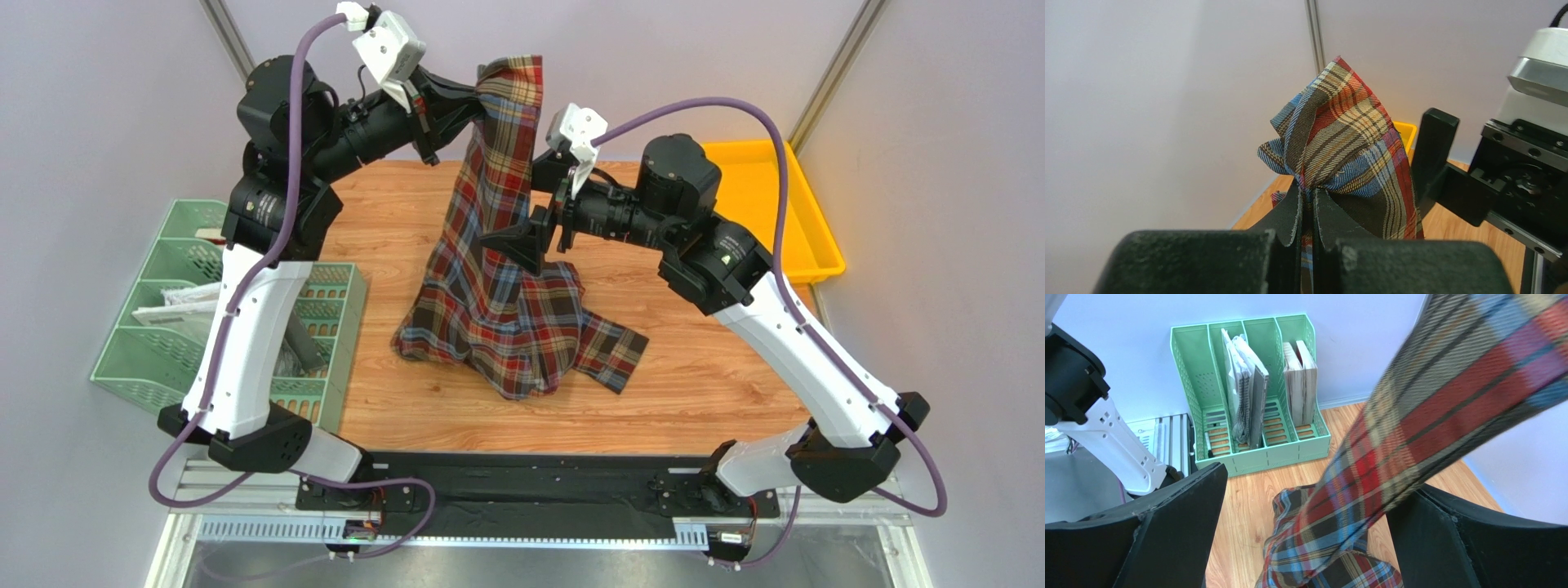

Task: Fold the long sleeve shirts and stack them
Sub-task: Flatten the shirt out

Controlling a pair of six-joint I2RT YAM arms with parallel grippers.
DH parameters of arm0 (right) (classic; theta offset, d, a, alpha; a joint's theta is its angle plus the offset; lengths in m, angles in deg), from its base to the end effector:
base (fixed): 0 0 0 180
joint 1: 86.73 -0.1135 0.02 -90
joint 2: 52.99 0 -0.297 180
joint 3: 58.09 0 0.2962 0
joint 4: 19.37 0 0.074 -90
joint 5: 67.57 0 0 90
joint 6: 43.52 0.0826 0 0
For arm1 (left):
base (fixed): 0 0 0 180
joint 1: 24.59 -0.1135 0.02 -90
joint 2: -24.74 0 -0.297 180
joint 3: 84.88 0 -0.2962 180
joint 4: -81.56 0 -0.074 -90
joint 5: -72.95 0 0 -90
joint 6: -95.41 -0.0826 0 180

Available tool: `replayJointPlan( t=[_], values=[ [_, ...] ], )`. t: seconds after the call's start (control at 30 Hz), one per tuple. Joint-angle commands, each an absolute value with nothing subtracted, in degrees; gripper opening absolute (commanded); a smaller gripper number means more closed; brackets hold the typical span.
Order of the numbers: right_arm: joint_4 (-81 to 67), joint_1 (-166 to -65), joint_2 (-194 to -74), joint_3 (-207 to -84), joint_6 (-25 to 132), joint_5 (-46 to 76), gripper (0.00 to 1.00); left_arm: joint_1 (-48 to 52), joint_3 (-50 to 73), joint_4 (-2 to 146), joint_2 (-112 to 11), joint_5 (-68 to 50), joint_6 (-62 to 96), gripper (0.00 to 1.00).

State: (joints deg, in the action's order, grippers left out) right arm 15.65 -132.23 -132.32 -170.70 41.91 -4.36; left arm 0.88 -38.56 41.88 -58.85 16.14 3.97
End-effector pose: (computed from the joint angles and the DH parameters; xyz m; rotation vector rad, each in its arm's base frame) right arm 0.2260 0.2831 0.5634 -1.0338 1.3212 0.9191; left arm 0.2673 -0.1774 0.6617 0.7989 1.2236 -0.7449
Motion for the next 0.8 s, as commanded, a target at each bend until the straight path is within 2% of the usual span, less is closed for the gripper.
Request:
replayJointPlan(
  t=[0.0,0.2,0.23,0.3,0.33,0.37,0.43,0.47,0.53,0.57,0.6,0.7,0.77],
  values=[
    [13.4,-134.6,-130.3,-167.9,39.5,2.4,1.0,1.3,-40.1,42.6,-57.8,17.3,3.6,0.0],
    [13.6,-134.1,-134.7,-170.8,39.6,15.3,0.98,4.5,-37.8,43.2,-56.1,19.7,3.5,0.0],
    [13.9,-133.8,-135.5,-171.5,40.1,14.8,0.79,4.7,-37.5,43.0,-55.9,20.1,3.6,0.0],
    [14.9,-131.8,-135.5,-173.3,41.2,10.5,0.52,5.0,-35.6,42.5,-54.9,20.7,4.3,0.0],
    [15.9,-131.2,-135.3,-173.8,41.8,9.5,0.22,5.0,-34.9,42.4,-54.3,20.9,4.8,0.0],
    [18.9,-130.7,-133.9,-174.4,41.7,9.3,0.02,5.0,-34.2,41.9,-53.7,20.7,5.1,0.0],
    [21.1,-127.4,-131.0,-171.9,41.7,9.0,0.0,3.5,-30.6,39.5,-50.6,17.7,6.5,0.28],
    [21.6,-125.6,-126.3,-169.7,41.7,7.4,0.0,0.1,-28.2,39.1,-49.1,18.1,8.3,0.61],
    [21.7,-120.0,-121.7,-163.0,41.5,5.0,0.0,-4.1,-17.9,38.4,-44.1,21.4,7.7,0.93],
    [22.1,-118.3,-119.6,-161.1,39.8,4.2,0.0,-6.1,-13.9,38.1,-42.5,22.2,6.5,0.99],
    [22.4,-116.1,-116.0,-159.5,38.8,3.1,0.0,-9.8,-5.8,36.8,-40.0,24.7,1.1,0.99],
    [24.1,-114.0,-111.5,-154.5,35.0,3.0,0.0,-11.8,7.6,32.3,-38.8,24.4,-13.0,0.99],
    [24.9,-112.8,-110.2,-153.3,33.9,2.6,0.0,-12.0,12.7,31.4,-41.2,24.6,-17.8,0.99]
  ],
)
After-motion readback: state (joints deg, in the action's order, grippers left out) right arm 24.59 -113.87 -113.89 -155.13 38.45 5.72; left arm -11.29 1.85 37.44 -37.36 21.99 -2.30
